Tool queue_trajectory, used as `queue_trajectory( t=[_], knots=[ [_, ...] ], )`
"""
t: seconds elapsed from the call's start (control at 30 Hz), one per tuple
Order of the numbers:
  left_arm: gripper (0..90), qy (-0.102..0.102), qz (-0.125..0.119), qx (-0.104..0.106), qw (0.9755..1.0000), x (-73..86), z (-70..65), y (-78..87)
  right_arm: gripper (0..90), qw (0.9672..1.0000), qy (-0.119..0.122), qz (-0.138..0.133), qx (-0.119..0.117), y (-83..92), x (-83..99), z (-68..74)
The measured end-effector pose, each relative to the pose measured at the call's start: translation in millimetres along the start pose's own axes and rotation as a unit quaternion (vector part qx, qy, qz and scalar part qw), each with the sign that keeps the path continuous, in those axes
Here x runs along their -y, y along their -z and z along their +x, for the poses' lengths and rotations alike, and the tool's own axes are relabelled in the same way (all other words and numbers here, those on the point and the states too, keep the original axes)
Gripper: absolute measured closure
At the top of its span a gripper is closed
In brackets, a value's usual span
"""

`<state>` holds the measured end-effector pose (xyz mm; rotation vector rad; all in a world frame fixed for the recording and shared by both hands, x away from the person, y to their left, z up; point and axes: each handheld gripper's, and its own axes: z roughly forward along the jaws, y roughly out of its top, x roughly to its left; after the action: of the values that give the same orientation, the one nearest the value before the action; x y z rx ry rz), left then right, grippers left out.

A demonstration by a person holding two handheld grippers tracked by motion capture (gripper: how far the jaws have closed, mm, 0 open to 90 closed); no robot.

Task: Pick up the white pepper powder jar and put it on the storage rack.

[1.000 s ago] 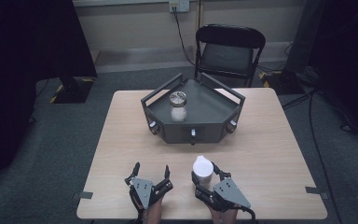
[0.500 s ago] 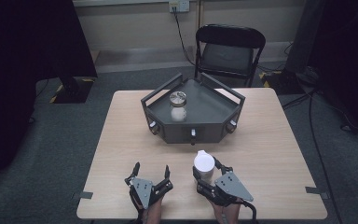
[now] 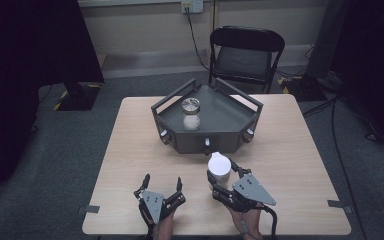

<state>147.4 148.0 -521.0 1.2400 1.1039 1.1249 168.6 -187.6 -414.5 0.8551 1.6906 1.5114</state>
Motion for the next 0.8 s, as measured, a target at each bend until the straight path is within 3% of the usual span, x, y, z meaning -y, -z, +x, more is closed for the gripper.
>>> queue_trajectory(
  t=[0.4, 0.8],
  knots=[
    [0.0, 0.0, 0.0, 0.0, 1.0, -0.2, 0.0, 0.0, 30.5, 0.9998, -0.014, -0.01, -0.013, -14.5, -17.4, -14.2],
    [0.1, 0.0, 0.0, 0.002, 1.0, -0.1, 0.7, 0.0, 30.5, 0.9999, -0.012, -0.012, 0.0, -36.4, -38.2, -29.6]
  ],
)
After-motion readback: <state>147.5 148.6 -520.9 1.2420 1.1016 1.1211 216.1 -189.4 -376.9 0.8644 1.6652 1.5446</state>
